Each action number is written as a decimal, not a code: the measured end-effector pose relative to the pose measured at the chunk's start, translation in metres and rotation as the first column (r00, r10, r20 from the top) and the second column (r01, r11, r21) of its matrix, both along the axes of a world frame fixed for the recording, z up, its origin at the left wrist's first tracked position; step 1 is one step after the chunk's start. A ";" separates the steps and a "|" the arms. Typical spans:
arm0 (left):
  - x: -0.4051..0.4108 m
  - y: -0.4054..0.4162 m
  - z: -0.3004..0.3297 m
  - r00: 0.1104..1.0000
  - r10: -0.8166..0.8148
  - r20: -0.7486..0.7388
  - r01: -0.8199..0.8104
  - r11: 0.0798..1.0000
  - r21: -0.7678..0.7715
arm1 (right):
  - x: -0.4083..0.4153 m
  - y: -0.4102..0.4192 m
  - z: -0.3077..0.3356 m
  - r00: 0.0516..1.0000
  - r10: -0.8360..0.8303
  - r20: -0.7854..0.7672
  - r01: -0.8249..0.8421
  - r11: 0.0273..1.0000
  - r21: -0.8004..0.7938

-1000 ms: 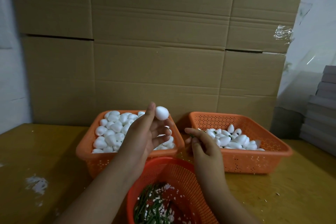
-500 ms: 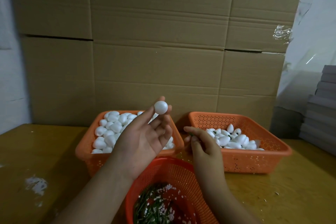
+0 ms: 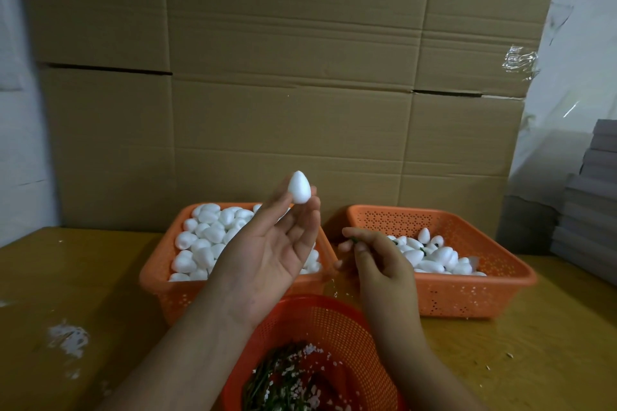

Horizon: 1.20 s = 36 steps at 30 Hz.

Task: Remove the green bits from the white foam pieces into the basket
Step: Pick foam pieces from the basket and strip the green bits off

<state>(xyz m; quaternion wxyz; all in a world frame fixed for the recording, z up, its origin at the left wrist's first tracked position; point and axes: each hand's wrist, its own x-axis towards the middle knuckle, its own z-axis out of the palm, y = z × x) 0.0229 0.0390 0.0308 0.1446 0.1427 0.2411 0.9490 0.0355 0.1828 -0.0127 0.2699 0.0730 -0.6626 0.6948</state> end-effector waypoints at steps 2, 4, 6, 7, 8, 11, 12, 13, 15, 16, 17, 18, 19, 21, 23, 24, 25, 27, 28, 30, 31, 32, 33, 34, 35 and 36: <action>0.001 0.001 0.000 1.000 0.022 -0.017 -0.023 0.999 -0.024 | 0.002 0.000 0.004 1.000 0.020 -0.004 -0.020 1.000 -0.019; 0.002 0.002 0.001 0.999 0.039 -0.032 -0.040 0.998 -0.055 | 0.005 0.000 0.008 0.999 0.037 -0.015 -0.037 0.999 -0.029; 0.002 0.002 0.000 0.998 0.045 -0.041 -0.048 0.995 -0.083 | 0.007 -0.001 0.012 0.998 0.044 -0.034 -0.045 0.999 -0.024; 0.002 0.002 0.000 0.998 0.050 -0.046 -0.055 0.993 -0.102 | 0.008 -0.001 0.014 0.998 0.049 -0.045 -0.050 0.998 -0.022; 0.002 0.002 -0.001 0.997 0.062 -0.053 -0.068 0.990 -0.126 | 0.009 -0.001 0.015 0.997 0.057 -0.059 -0.058 0.998 -0.019; 0.000 0.002 -0.002 0.990 0.114 -0.078 -0.126 0.975 -0.181 | 0.013 -0.002 0.018 0.991 0.093 -0.099 -0.095 0.995 -0.012; 0.000 0.002 -0.003 0.989 0.120 -0.085 -0.134 0.974 -0.182 | 0.014 -0.002 0.019 0.989 0.102 -0.104 -0.103 0.995 -0.005; -0.001 0.003 -0.002 0.989 0.116 -0.093 -0.132 0.974 -0.184 | 0.015 -0.002 0.019 0.988 0.106 -0.108 -0.106 0.994 0.007; -0.001 0.003 -0.002 0.988 0.098 -0.116 -0.120 0.973 -0.195 | 0.016 -0.002 0.020 0.987 0.111 -0.115 -0.108 0.994 0.030; -0.001 0.003 -0.003 0.988 0.092 -0.125 -0.116 0.973 -0.199 | 0.016 -0.002 0.020 0.987 0.113 -0.117 -0.110 0.993 0.031; -0.001 0.003 -0.003 0.987 0.085 -0.134 -0.111 0.974 -0.200 | 0.016 -0.002 0.021 0.986 0.116 -0.117 -0.114 0.993 0.023; -0.001 0.003 -0.003 0.986 0.079 -0.144 -0.107 0.974 -0.198 | 0.016 -0.002 0.021 0.987 0.116 -0.113 -0.116 0.993 0.008; 0.000 0.003 -0.002 0.985 0.075 -0.155 -0.106 0.974 -0.198 | 0.017 -0.002 0.022 0.988 0.110 -0.109 -0.112 0.994 -0.006; 0.001 0.003 -0.002 0.980 0.084 -0.180 -0.121 0.970 -0.210 | 0.017 -0.001 0.021 0.990 0.087 -0.107 -0.090 0.996 -0.021; 0.001 0.004 -0.002 0.976 0.097 -0.194 -0.143 0.962 -0.235 | 0.018 0.000 0.023 0.992 0.053 -0.117 -0.054 0.999 -0.006; 0.002 0.005 -0.003 0.975 0.101 -0.197 -0.150 0.957 -0.247 | 0.018 0.001 0.024 0.992 0.036 -0.121 -0.037 0.999 -0.004; 0.002 0.005 -0.003 0.975 0.104 -0.196 -0.154 0.954 -0.259 | 0.017 0.002 0.025 0.992 0.027 -0.124 -0.029 0.999 -0.018; 0.003 0.007 -0.003 0.977 0.112 -0.183 -0.160 0.948 -0.276 | 0.017 0.003 0.028 0.990 0.036 -0.133 -0.048 0.996 -0.081; 0.003 0.008 -0.004 0.978 0.115 -0.172 -0.161 0.947 -0.279 | 0.017 0.004 0.030 0.989 0.049 -0.141 -0.065 0.991 -0.113; 0.003 0.008 -0.004 0.982 0.113 -0.151 -0.152 0.948 -0.279 | 0.018 0.003 0.031 0.984 0.084 -0.156 -0.109 0.982 -0.155; 0.003 0.009 -0.004 0.983 0.107 -0.149 -0.145 0.948 -0.282 | 0.019 0.002 0.032 0.982 0.099 -0.160 -0.125 0.979 -0.160; 0.003 0.009 -0.004 0.983 0.097 -0.154 -0.138 0.948 -0.287 | 0.019 0.002 0.031 0.980 0.109 -0.164 -0.135 0.978 -0.157; 0.003 0.010 -0.004 0.983 0.087 -0.160 -0.131 0.948 -0.290 | 0.019 0.001 0.031 0.979 0.117 -0.166 -0.143 0.978 -0.151; 0.003 0.010 -0.004 0.984 0.079 -0.162 -0.124 0.950 -0.288 | 0.020 0.000 0.031 0.978 0.126 -0.167 -0.151 0.977 -0.147; 0.003 0.011 -0.004 0.984 0.076 -0.159 -0.119 0.952 -0.282 | 0.020 -0.001 0.031 0.977 0.133 -0.167 -0.158 0.976 -0.148; 0.003 0.011 -0.004 0.985 0.077 -0.155 -0.118 0.953 -0.278 | 0.021 -0.002 0.031 0.977 0.135 -0.168 -0.161 0.976 -0.150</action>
